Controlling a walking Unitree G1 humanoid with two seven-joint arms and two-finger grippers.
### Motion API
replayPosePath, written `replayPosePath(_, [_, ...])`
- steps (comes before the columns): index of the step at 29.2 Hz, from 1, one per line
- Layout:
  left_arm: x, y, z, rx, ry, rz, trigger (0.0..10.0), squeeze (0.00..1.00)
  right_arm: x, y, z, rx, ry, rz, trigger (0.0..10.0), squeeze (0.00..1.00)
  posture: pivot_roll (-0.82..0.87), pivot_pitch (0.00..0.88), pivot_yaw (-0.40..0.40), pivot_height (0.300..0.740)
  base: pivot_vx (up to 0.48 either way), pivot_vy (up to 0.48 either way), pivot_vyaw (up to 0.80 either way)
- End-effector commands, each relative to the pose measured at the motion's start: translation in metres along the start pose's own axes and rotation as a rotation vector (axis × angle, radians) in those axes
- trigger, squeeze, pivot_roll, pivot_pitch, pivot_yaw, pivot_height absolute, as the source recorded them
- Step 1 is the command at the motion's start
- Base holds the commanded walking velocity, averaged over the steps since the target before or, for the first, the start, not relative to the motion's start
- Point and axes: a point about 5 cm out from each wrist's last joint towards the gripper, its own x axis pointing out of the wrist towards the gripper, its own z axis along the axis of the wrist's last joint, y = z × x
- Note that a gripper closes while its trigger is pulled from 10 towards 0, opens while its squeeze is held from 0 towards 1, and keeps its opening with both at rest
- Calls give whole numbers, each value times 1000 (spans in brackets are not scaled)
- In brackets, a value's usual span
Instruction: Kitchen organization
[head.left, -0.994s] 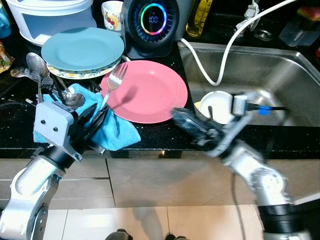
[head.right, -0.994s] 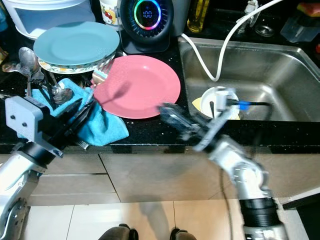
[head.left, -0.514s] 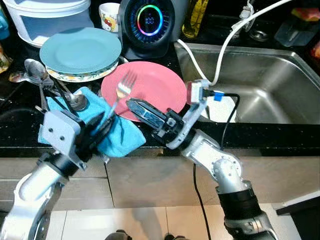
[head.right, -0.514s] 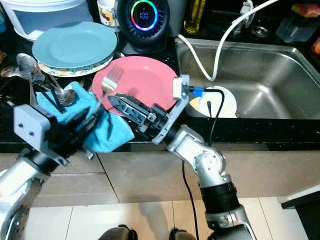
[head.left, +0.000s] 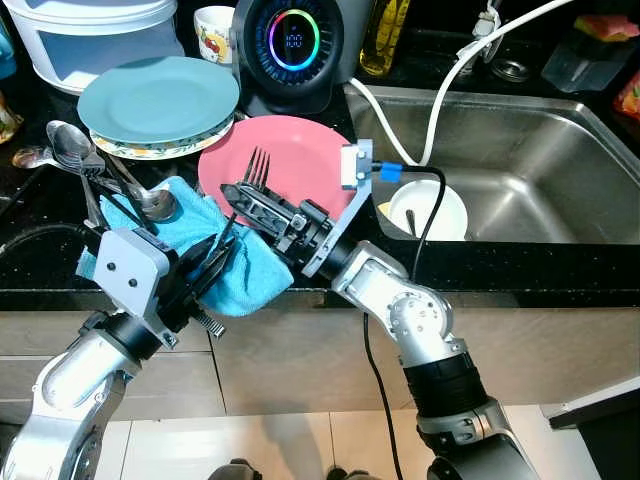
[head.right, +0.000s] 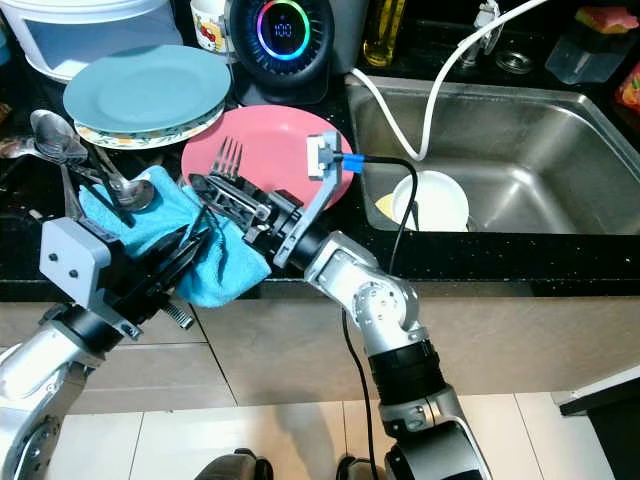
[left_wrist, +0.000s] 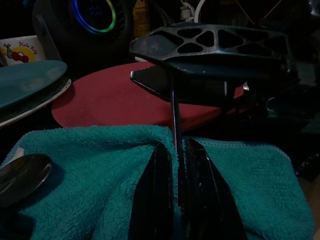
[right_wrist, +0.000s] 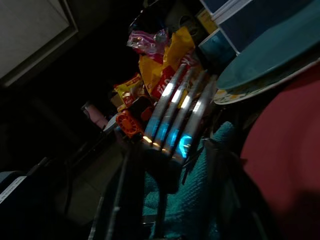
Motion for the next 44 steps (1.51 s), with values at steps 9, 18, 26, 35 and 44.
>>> replayPosePath(9, [-2, -3, -8, -20, 47, -20, 10000, 0, -5, -5, 5, 11, -40, -25, 0, 0, 148, 158, -94, 740, 0, 0, 0])
replayPosePath(18, [-3, 9, -8, -108, 15, 64, 10000, 1000, -6, -11, 7, 7, -51, -63, 0, 0, 145, 152, -95, 740, 0, 0, 0])
replayPosePath(26, [-9, 17, 11, -215, -114, 98, 10000, 1000, -9, -11, 23, 100, -165, -42, 0, 0, 153, 150, -95, 740, 0, 0, 0])
replayPosePath(35, [-30, -8, 36, -481, -191, -246, 10000, 0, -22, -22, 74, 179, -465, -94, 0, 0, 160, 152, -87, 740, 0, 0, 0])
replayPosePath(44, [-31, -20, 47, -529, -203, -358, 10000, 0, -34, -38, 105, 172, -585, -213, 0, 0, 166, 147, -88, 740, 0, 0, 0])
